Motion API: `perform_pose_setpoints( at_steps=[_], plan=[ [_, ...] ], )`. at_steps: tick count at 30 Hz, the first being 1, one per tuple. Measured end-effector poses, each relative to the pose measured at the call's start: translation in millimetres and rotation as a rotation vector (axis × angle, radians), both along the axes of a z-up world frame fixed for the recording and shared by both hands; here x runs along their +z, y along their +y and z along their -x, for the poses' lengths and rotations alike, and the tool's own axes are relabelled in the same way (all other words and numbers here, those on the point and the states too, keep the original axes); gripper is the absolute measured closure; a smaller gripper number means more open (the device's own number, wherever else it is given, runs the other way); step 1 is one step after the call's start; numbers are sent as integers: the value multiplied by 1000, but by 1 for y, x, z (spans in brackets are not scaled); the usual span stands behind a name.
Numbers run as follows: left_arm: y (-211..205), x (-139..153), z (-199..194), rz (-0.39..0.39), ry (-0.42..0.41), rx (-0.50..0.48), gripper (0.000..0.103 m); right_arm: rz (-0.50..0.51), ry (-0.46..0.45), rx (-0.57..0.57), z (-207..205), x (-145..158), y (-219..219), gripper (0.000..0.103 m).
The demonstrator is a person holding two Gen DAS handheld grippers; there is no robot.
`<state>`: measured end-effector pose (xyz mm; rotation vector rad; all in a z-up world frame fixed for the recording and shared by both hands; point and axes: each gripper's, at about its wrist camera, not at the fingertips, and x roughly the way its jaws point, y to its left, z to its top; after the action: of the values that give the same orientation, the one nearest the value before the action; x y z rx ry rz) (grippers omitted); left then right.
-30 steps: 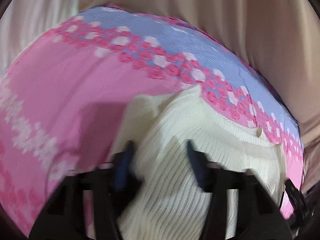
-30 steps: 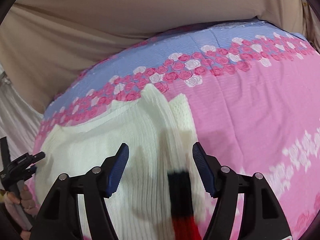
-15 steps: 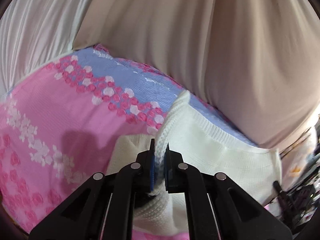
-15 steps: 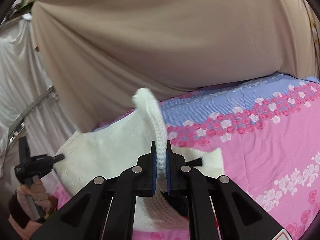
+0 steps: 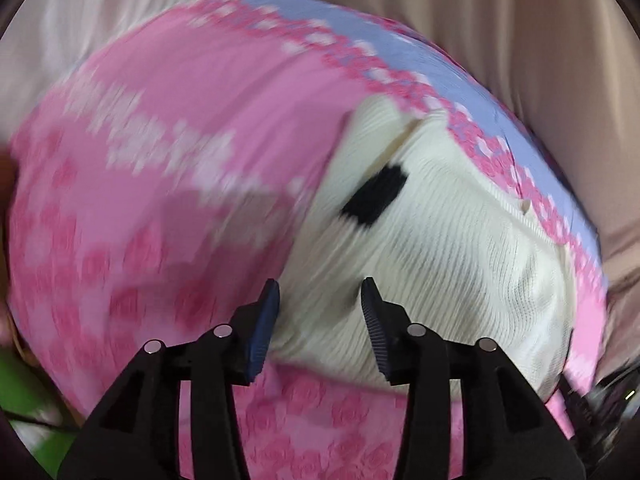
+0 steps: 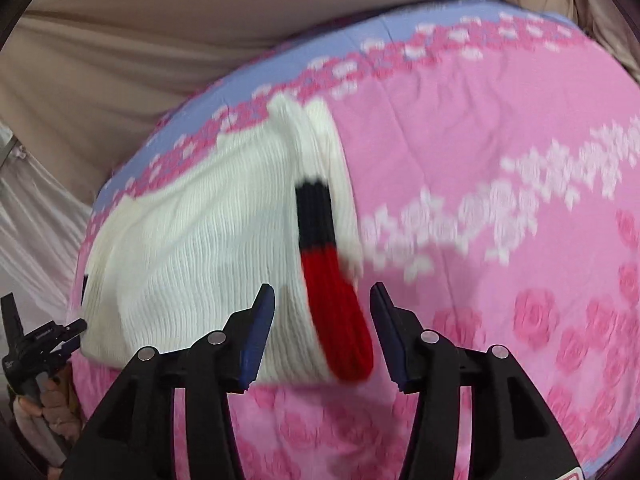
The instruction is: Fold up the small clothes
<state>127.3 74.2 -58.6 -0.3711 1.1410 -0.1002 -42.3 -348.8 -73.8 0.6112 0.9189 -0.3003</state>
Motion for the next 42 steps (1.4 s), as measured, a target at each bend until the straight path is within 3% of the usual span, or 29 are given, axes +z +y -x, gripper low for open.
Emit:
perform_pose_setpoints(
  at_steps=[2, 5, 8, 9, 10, 11, 12, 14, 18, 21, 24, 27, 29, 30, 32, 34, 37, 39, 42],
  plan=[
    [9, -10, 9, 48, 17, 71, 51, -68, 5, 0, 3, -15, 2, 47],
    [12, -27, 9, 87, 52, 131, 50, -126, -10, -23, 0, -25, 5, 38],
    [15, -38, 2, 149, 65, 185, 49, -155, -48, -55, -6, -25, 4, 36],
    [13, -38, -1, 147, 63, 183, 50, -167, -58, -62, -9, -25, 3, 39],
    [13, -38, -3, 151, 66, 175, 53, -194, -72, -60, -12, -25, 2, 60],
    [12, -39, -6, 172, 71, 165, 70, -217, -61, -55, -17, -26, 0, 88],
    [13, -40, -9, 197, 91, 156, 84, -219, -61, -58, -18, -24, -1, 88],
    [18, -34, -5, 256, 110, 162, 88, -187, -98, -49, -14, -4, 0, 91],
    [25, 1, 23, 277, 95, 94, 89, -105, -128, -9, 14, 39, -3, 93],
    [28, 15, 50, 258, 126, 41, 89, -56, -97, 18, 52, 57, -7, 93],
    [32, 13, 87, 235, 202, 1, 89, -40, -14, 38, 97, 54, -9, 93],
    [29, -6, 124, 135, 284, -41, 88, -66, 91, 59, 140, 17, -3, 91],
    [23, -29, 141, 53, 327, -58, 86, -49, 201, 71, 154, -19, 2, 85],
    [19, -34, 146, 18, 333, -67, 85, -33, 192, 67, 158, -22, 2, 81],
    [13, -22, 150, -18, 293, -66, 83, -18, 172, 32, 160, -11, -1, 75],
    [6, 10, 151, -48, 194, -79, 83, 62, 116, 20, 155, 15, -1, 69],
    [-20, 57, 138, -87, 19, -117, 57, 142, 24, 47, 133, 46, 0, 50],
    [-45, 72, 123, -107, -86, -168, 38, 144, -6, 62, 110, 48, -1, 50],
    [-85, 57, 97, -169, -123, -233, 32, 192, 25, 93, 72, 33, 3, 49]
  ],
)
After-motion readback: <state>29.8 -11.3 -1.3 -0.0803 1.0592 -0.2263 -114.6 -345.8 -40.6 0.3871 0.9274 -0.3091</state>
